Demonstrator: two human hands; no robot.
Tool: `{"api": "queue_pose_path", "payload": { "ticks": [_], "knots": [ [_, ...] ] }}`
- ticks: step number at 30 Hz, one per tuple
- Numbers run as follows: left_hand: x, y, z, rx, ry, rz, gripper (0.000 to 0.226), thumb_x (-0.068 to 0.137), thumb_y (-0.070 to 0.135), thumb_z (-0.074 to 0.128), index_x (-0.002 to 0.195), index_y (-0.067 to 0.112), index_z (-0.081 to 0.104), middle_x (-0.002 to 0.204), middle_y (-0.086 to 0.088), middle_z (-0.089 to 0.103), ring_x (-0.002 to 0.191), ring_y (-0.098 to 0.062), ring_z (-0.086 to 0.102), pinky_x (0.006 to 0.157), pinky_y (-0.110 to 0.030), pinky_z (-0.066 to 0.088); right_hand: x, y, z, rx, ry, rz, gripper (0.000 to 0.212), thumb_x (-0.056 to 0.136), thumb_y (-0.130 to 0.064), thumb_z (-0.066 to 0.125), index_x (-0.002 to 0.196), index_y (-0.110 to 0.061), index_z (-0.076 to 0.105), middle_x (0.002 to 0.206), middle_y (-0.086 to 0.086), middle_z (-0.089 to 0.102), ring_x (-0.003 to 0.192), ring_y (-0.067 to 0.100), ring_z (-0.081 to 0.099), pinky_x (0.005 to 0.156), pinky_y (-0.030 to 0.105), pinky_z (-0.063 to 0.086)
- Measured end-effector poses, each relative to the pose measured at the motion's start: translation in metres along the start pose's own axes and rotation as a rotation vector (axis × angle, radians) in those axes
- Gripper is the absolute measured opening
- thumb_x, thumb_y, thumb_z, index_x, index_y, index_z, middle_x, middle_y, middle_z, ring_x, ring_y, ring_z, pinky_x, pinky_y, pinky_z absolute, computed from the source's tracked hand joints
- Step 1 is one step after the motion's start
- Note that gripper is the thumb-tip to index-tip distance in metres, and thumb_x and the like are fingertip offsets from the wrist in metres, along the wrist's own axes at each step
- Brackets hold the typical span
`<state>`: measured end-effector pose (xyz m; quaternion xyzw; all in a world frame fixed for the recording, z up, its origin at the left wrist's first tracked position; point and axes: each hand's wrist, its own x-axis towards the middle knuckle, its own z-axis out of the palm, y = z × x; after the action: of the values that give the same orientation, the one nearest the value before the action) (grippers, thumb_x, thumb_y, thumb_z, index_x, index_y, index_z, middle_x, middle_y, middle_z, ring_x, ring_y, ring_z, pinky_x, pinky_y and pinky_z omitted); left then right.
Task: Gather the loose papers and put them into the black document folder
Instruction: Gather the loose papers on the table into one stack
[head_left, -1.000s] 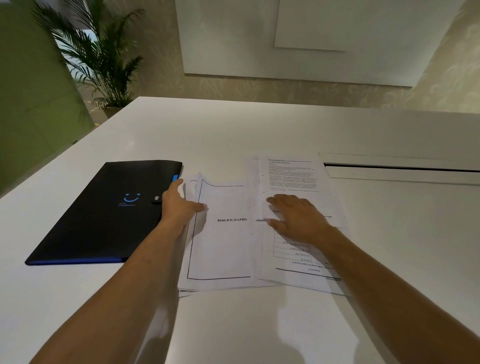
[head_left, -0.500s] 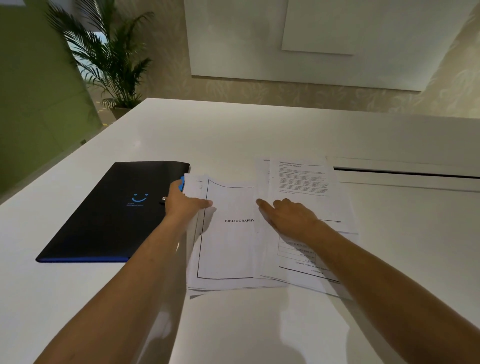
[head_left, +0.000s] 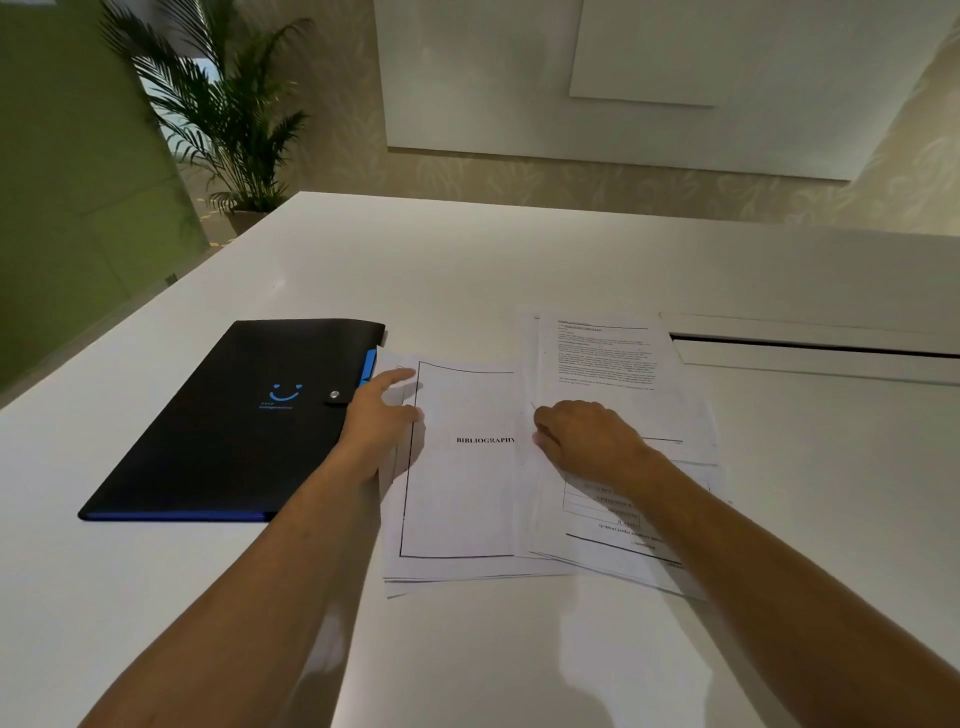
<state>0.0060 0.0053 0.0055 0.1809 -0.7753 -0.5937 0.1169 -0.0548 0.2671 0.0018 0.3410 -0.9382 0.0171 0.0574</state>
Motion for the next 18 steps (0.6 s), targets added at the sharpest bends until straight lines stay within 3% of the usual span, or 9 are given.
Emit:
{"api": "queue_pose_path", "payload": {
  "ticks": [3, 8, 13, 18],
  "knots": [
    [-0.003, 0.0, 0.001, -0.07, -0.012, -0.055, 0.04, 0.086, -0.002, 0.064, 0.123, 0.013, 0.061, 0.125, -0.003, 0.058, 0.085, -0.004, 0.059, 0.058, -0.011, 0.046, 0.001, 0.004, -0.005, 0.073, -0.05, 0.013, 0.03, 0.095, -0.043, 0.052, 0.101, -0.014, 0.054, 0.089, 0.003, 0.06, 0.077, 0.021, 0.054, 0.066, 0.033, 0.04],
    [-0.007, -0.001, 0.003, -0.111, -0.002, -0.081, 0.037, 0.088, 0.0, 0.061, 0.122, 0.012, 0.061, 0.093, 0.009, 0.062, 0.067, -0.001, 0.058, 0.042, -0.007, 0.044, 0.006, 0.006, -0.005, 0.055, 0.04, 0.007, 0.024, 0.096, -0.032, 0.051, 0.113, -0.015, 0.05, 0.097, 0.005, 0.065, 0.079, 0.024, 0.059, 0.066, 0.032, 0.04],
    [-0.007, -0.002, 0.002, -0.039, 0.004, -0.044, 0.035, 0.088, 0.003, 0.061, 0.122, 0.013, 0.061, 0.098, 0.011, 0.059, 0.072, 0.004, 0.056, 0.044, -0.004, 0.042, 0.009, 0.005, -0.001, 0.038, 0.104, 0.006, 0.028, 0.096, -0.028, 0.05, 0.122, -0.021, 0.045, 0.093, 0.004, 0.065, 0.079, 0.027, 0.061, 0.064, 0.033, 0.039],
    [-0.006, -0.005, 0.002, 0.006, 0.015, -0.018, 0.035, 0.089, 0.006, 0.061, 0.122, 0.016, 0.061, 0.113, 0.007, 0.055, 0.075, 0.006, 0.054, 0.049, -0.003, 0.041, 0.013, 0.006, -0.006, 0.152, 0.021, 0.127, 0.054, 0.087, -0.044, 0.06, 0.134, -0.029, 0.038, 0.114, 0.001, 0.066, 0.1, 0.028, 0.059, 0.078, 0.036, 0.039]
  ]
}}
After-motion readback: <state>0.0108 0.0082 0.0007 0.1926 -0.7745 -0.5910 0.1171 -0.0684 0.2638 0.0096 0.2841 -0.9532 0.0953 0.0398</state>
